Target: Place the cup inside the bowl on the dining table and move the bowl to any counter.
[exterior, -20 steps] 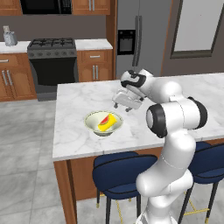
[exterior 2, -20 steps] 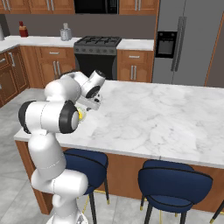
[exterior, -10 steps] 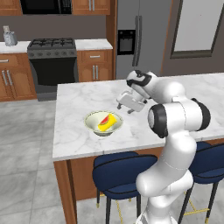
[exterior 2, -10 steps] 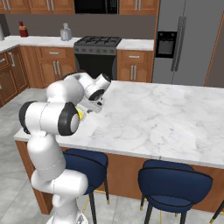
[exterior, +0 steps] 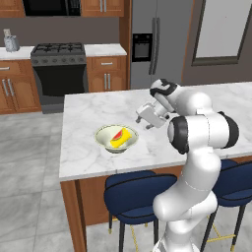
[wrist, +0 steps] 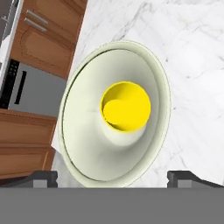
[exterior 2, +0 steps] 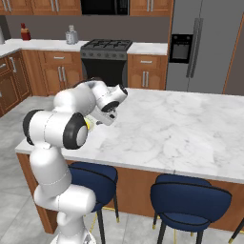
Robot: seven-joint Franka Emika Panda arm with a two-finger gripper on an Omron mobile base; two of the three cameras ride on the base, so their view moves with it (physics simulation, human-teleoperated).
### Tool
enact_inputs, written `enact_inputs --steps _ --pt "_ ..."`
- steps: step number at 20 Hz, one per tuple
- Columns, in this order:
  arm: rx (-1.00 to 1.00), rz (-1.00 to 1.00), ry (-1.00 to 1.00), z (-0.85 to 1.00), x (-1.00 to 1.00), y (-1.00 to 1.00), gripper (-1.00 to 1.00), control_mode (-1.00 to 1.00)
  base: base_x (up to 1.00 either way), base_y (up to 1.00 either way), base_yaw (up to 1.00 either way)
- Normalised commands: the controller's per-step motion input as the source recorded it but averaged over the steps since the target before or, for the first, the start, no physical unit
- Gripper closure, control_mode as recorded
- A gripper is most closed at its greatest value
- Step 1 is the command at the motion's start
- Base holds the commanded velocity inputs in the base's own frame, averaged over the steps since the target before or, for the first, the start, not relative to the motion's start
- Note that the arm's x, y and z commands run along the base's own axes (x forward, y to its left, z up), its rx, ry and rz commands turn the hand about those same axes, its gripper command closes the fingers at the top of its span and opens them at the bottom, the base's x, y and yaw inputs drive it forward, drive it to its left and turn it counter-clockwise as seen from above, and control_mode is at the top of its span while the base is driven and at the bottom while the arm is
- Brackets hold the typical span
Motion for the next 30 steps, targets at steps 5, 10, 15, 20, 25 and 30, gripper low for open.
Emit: enact_inputs --steps 5,10,15,20,25,30 --pt "0.03 0.0 0.0 -0.09 -0.16 -0.02 -1.0 -1.0 0.0 0.0 0.0" --pt "0.01 0.0 0.02 -0.27 -0.08 0.0 -1.0 -1.0 0.0 0.0 0.0" --pt "0.02 0.0 0.01 -0.29 0.0 0.0 -1.0 -1.0 0.0 0.0 0.0" --pt "0.02 0.0 0.0 -0.15 0.02 0.0 -1.0 -1.0 0.0 0.0 0.0" --pt "0.0 0.0 0.02 -0.1 0.13 0.0 -1.0 -1.0 0.0 0.0 0.0" --pt "0.0 0.0 0.03 -0.08 0.15 0.0 -1.0 -1.0 0.0 0.0 0.0"
